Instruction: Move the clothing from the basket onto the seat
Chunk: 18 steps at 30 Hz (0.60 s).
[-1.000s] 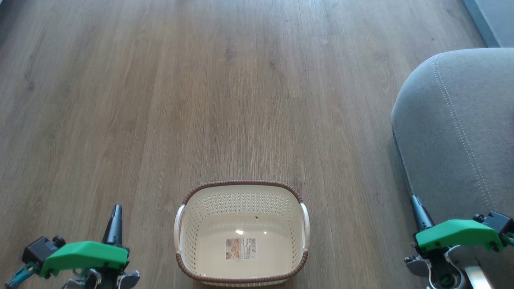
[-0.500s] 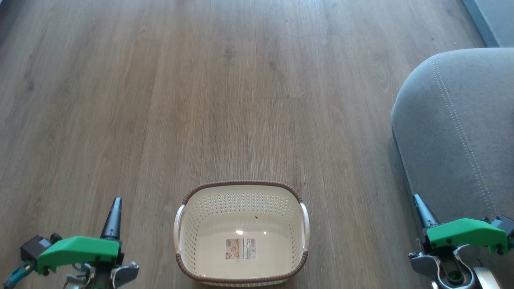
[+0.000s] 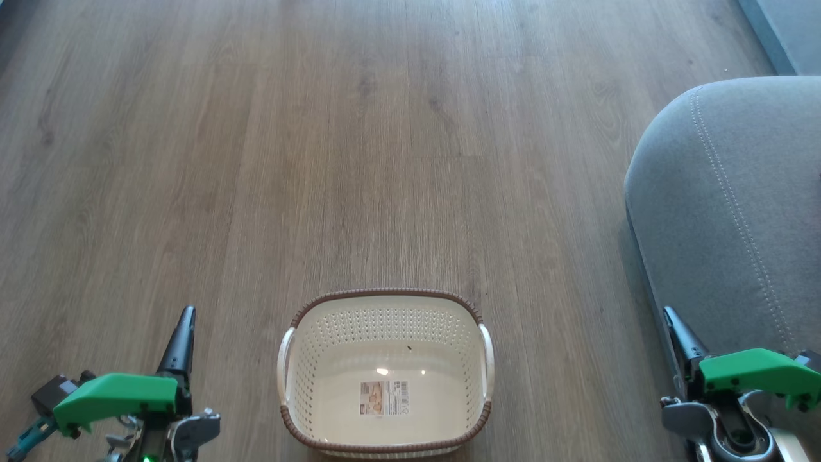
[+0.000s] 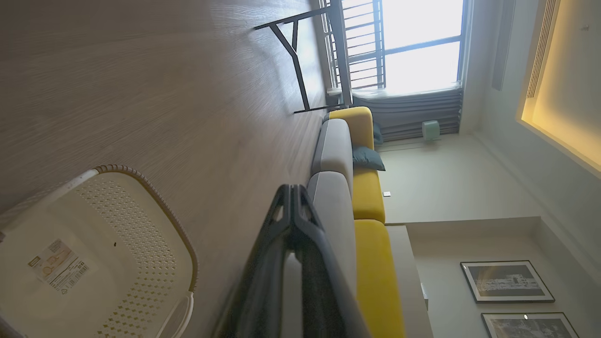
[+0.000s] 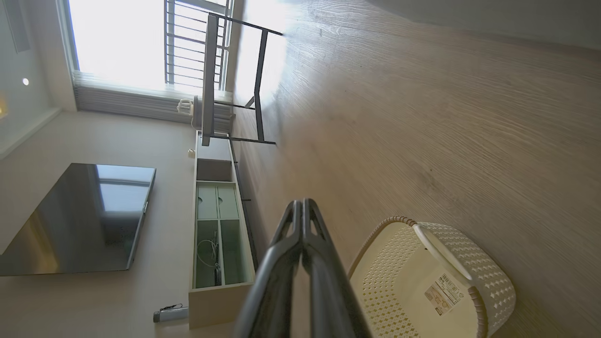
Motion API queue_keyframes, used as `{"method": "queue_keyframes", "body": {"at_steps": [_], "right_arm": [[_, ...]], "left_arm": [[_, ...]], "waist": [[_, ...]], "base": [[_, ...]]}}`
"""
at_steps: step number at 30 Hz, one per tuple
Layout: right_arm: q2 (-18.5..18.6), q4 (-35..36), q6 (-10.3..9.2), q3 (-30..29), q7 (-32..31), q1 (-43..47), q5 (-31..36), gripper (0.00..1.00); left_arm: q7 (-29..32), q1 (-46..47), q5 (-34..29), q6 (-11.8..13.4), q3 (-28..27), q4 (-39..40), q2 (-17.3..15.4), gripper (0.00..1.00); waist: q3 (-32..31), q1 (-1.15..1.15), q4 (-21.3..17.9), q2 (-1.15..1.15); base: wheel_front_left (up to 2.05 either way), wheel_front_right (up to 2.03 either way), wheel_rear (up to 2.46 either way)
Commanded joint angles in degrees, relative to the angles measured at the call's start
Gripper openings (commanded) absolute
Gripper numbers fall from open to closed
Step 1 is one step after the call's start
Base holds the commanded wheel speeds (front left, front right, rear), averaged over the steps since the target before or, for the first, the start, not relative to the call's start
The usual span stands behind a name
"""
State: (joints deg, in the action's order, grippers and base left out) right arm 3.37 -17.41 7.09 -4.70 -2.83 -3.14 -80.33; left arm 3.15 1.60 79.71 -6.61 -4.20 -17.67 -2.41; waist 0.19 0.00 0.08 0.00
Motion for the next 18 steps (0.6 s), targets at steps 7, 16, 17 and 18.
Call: {"method": "queue_keyframes", "body": {"at_steps": [7, 16, 17, 18], "right_arm": [[-0.1, 2.7, 0.36, -0.3, -1.6, -2.9, -5.3, 0.00], [-0.2, 3.3, 0.39, -1.3, -3.1, -3.0, -10.8, 0.00], [-0.3, 3.3, 0.39, -1.5, -3.3, -3.0, -11.4, 0.00], [-0.3, 3.4, 0.40, -1.6, -3.5, -3.0, -12.0, 0.00]], "left_arm": [[1.5, 3.9, 5.4, -0.7, -2.0, 2.8, -0.4, 0.00], [3.0, 4.5, 11.2, -0.8, -2.3, 3.5, -0.5, 0.00], [3.2, 4.5, 11.8, -0.9, -2.3, 3.5, -0.5, 0.00], [3.3, 4.6, 12.4, -0.9, -2.3, 3.6, -0.5, 0.00]], "waist": [[0.0, 0.00, 0.0, 0.00], [0.0, 0.00, -0.1, 0.00], [0.0, 0.00, -0.1, 0.00], [0.0, 0.00, -0.1, 0.00]], "base": [[0.00, 0.00, 0.00], [0.00, 0.00, 0.00], [0.00, 0.00, 0.00], [0.00, 0.00, 0.00]]}}
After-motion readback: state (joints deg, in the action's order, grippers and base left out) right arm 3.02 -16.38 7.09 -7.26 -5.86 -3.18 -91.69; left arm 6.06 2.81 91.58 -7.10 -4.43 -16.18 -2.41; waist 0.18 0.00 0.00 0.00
